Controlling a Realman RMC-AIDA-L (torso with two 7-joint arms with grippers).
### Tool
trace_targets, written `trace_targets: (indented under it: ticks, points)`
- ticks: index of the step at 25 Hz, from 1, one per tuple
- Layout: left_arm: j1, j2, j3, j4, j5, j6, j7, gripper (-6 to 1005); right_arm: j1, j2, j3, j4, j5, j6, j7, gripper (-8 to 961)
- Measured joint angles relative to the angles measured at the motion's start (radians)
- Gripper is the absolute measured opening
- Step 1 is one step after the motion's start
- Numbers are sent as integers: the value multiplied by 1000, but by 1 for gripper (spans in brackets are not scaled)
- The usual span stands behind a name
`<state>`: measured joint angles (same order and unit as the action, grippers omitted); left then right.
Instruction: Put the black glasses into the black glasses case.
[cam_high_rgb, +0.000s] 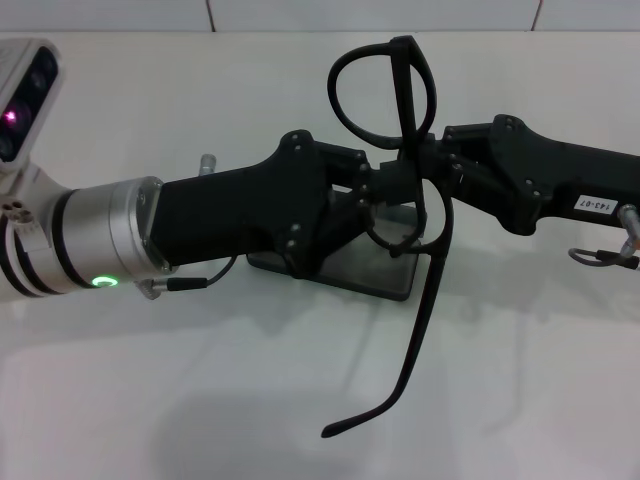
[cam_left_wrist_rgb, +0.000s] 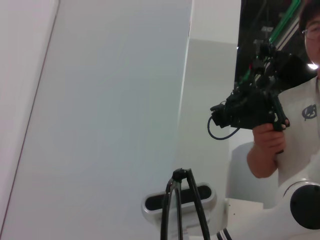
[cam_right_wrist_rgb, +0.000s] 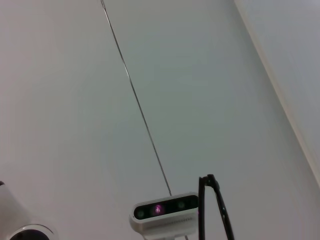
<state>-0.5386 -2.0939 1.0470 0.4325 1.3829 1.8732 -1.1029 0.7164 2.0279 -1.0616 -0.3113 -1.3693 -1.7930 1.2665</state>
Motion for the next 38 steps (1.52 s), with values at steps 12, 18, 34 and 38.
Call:
trace_targets:
  ticks: [12,18,34,38]
  points:
    - [16,40,-11,48,-11,103,-57,-1,-52,-8,12,-50,34,77,-26,65]
    - [70,94,-11,186,-13,139,-164,-1,-107,-9,41,-138,39,145,-23,64]
    - [100,97,-8,82,134,66,-146,-1,-91,-3,270,-117,67,77,-11,64]
    - [48,62,-5,50,176,48,-140,-1,-37,0,239,-27,74,53,-10,64]
